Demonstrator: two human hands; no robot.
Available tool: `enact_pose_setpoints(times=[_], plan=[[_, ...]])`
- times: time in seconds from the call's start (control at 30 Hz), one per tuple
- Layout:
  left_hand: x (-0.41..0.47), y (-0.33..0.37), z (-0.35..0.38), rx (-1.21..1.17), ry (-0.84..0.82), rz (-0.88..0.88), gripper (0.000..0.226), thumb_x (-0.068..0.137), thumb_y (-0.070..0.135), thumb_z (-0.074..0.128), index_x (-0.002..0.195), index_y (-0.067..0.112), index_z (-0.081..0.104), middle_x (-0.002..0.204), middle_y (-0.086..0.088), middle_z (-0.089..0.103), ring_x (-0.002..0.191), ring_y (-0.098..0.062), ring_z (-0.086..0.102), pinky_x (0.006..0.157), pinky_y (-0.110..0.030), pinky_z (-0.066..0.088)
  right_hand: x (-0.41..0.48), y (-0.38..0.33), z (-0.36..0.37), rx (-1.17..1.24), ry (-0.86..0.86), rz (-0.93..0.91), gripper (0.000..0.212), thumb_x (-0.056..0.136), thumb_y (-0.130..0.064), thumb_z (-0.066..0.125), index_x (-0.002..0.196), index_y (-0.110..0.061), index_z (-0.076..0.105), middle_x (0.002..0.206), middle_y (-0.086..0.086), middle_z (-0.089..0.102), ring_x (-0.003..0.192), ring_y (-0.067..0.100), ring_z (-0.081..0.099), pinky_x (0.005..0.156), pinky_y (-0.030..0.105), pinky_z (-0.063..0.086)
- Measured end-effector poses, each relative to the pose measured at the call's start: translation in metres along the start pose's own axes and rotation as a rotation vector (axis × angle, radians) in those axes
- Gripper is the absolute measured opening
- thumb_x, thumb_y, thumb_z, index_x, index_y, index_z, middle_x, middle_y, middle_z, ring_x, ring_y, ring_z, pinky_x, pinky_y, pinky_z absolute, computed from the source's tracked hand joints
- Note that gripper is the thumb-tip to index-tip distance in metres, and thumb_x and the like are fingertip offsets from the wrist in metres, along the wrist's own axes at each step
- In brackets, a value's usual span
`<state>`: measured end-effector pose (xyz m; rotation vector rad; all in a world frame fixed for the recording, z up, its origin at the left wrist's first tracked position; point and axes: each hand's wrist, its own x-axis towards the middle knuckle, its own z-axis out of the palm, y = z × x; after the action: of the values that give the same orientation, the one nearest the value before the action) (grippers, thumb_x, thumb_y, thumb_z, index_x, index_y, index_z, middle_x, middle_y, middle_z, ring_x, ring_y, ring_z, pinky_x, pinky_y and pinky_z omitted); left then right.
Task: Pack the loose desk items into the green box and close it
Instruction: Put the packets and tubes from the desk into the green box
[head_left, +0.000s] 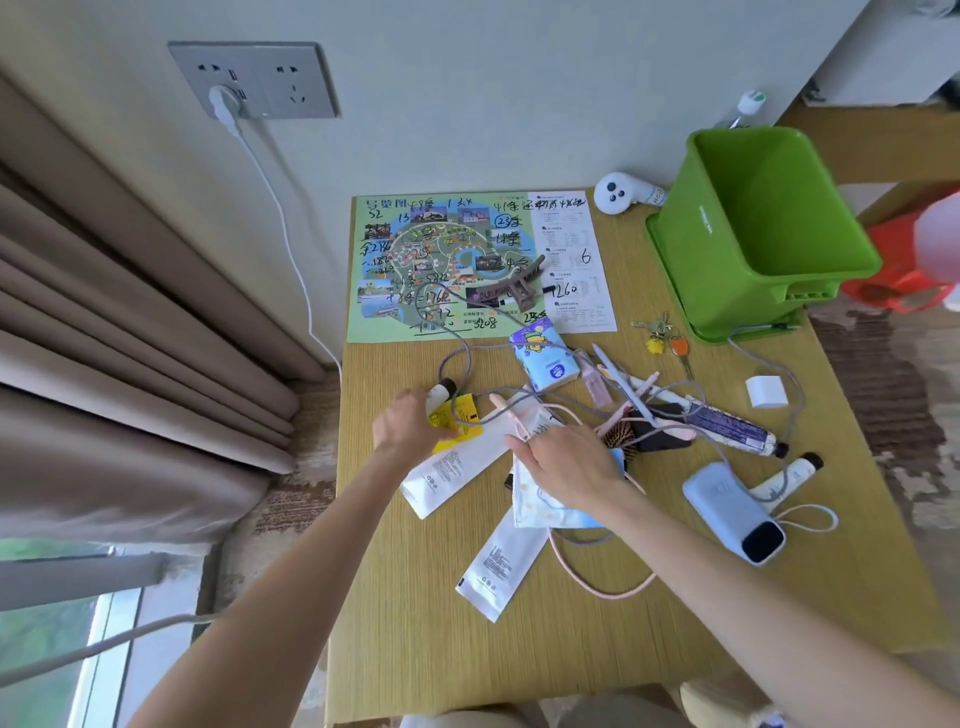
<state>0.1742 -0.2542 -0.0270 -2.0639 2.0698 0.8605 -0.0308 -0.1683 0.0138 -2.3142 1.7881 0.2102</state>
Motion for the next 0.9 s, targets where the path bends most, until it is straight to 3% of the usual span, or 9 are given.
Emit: enact_pose_setpoints(times=[0.07, 0.13, 0.2, 0.27, 0.37, 0.47, 0.6, 0.77, 0.9], plan=[[0.001, -0.003, -0.001, -0.069, -0.011, -0.033, 0.07, 0.07, 0.045, 0.082, 0.127, 0.016, 0.053, 0.097, -0.002, 0.06, 0.08, -0.024, 0.06, 0.057, -0.028, 0.039, 0.0, -0.001, -0.003, 0.015, -0.028, -0.092, 0.066, 0.103, -0.049, 0.018, 0.048, -0.017, 0.034, 0.045, 0.001, 0.041, 0.046, 0.026, 0.044, 0.053, 0.035, 0.033], [0.001, -0.008, -0.003, -0.176, -0.055, -0.082, 0.069, 0.068, 0.04, 0.085, 0.125, 0.014, 0.054, 0.091, 0.0, 0.059, 0.075, -0.019, 0.057, 0.054, -0.027, 0.038, -0.002, -0.005, -0.005, 0.046, -0.071, -0.199, 0.061, 0.103, -0.048, 0.029, 0.051, -0.015, 0.031, 0.045, -0.002, 0.034, 0.047, 0.027, 0.043, 0.054, 0.036, 0.032], [0.001, -0.016, -0.005, -0.27, -0.144, -0.097, 0.064, 0.066, 0.034, 0.088, 0.116, 0.01, 0.058, 0.087, 0.0, 0.057, 0.072, -0.017, 0.054, 0.056, -0.028, 0.037, -0.006, -0.01, -0.004, 0.056, -0.12, -0.294, 0.049, 0.1, -0.046, 0.042, 0.063, -0.014, 0.047, 0.052, 0.0, 0.046, 0.057, 0.031, 0.056, 0.055, 0.034, 0.031], [-0.003, -0.026, -0.007, -0.303, -0.244, -0.092, 0.047, 0.064, 0.031, 0.09, 0.093, 0.011, 0.059, 0.08, 0.0, 0.053, 0.063, -0.013, 0.046, 0.053, -0.025, 0.033, -0.012, -0.016, -0.001, 0.011, -0.187, -0.371, 0.033, 0.094, -0.045, 0.052, 0.094, -0.014, 0.061, 0.071, 0.007, 0.065, 0.072, 0.031, 0.064, 0.058, 0.033, 0.029], [-0.018, -0.038, -0.005, -0.304, -0.356, -0.051, 0.043, 0.066, 0.03, 0.089, 0.069, 0.016, 0.048, 0.067, 0.003, 0.042, 0.056, -0.012, 0.036, 0.051, -0.024, 0.024, -0.02, -0.023, 0.007, -0.11, -0.288, -0.444, 0.051, 0.085, -0.042, 0.066, 0.122, -0.01, 0.048, 0.084, 0.01, 0.066, 0.077, 0.031, 0.063, 0.058, 0.034, 0.023], [-0.034, -0.043, 0.0, -0.413, -0.393, -0.054, 0.042, 0.069, 0.027, 0.087, 0.067, 0.013, 0.048, 0.064, 0.002, 0.039, 0.054, -0.012, 0.033, 0.05, -0.023, 0.023, -0.026, -0.025, 0.012, -0.21, -0.315, -0.478, 0.071, 0.084, -0.026, 0.07, 0.141, -0.009, 0.03, 0.087, 0.009, 0.066, 0.078, 0.03, 0.064, 0.051, 0.035, 0.023], [-0.049, -0.044, -0.004, -0.654, -0.409, -0.123, 0.035, 0.073, 0.022, 0.085, 0.078, 0.009, 0.054, 0.064, 0.002, 0.045, 0.05, -0.009, 0.035, 0.044, -0.017, 0.029, -0.026, -0.028, 0.012, -0.299, -0.347, -0.495, 0.065, 0.085, -0.007, 0.065, 0.14, -0.009, 0.031, 0.087, 0.007, 0.066, 0.077, 0.029, 0.063, 0.045, 0.033, 0.014], [-0.065, -0.041, -0.004, -0.797, -0.406, -0.132, 0.029, 0.078, 0.019, 0.081, 0.09, 0.005, 0.058, 0.076, -0.006, 0.049, 0.058, -0.012, 0.036, 0.052, -0.022, 0.029, -0.021, -0.033, 0.01, -0.313, -0.374, -0.473, 0.057, 0.085, 0.003, 0.061, 0.135, -0.008, 0.036, 0.095, 0.009, 0.067, 0.086, 0.031, 0.063, 0.055, 0.036, 0.028], [-0.076, -0.045, -0.001, -0.884, -0.31, -0.172, 0.021, 0.082, 0.022, 0.077, 0.081, 0.014, 0.058, 0.068, 0.005, 0.051, 0.058, -0.009, 0.04, 0.049, -0.016, 0.031, -0.023, -0.037, 0.007, -0.325, -0.404, -0.482, 0.028, 0.084, 0.009, 0.055, 0.106, -0.008, 0.06, 0.099, 0.01, 0.069, 0.093, 0.03, 0.065, 0.063, 0.033, 0.032]])
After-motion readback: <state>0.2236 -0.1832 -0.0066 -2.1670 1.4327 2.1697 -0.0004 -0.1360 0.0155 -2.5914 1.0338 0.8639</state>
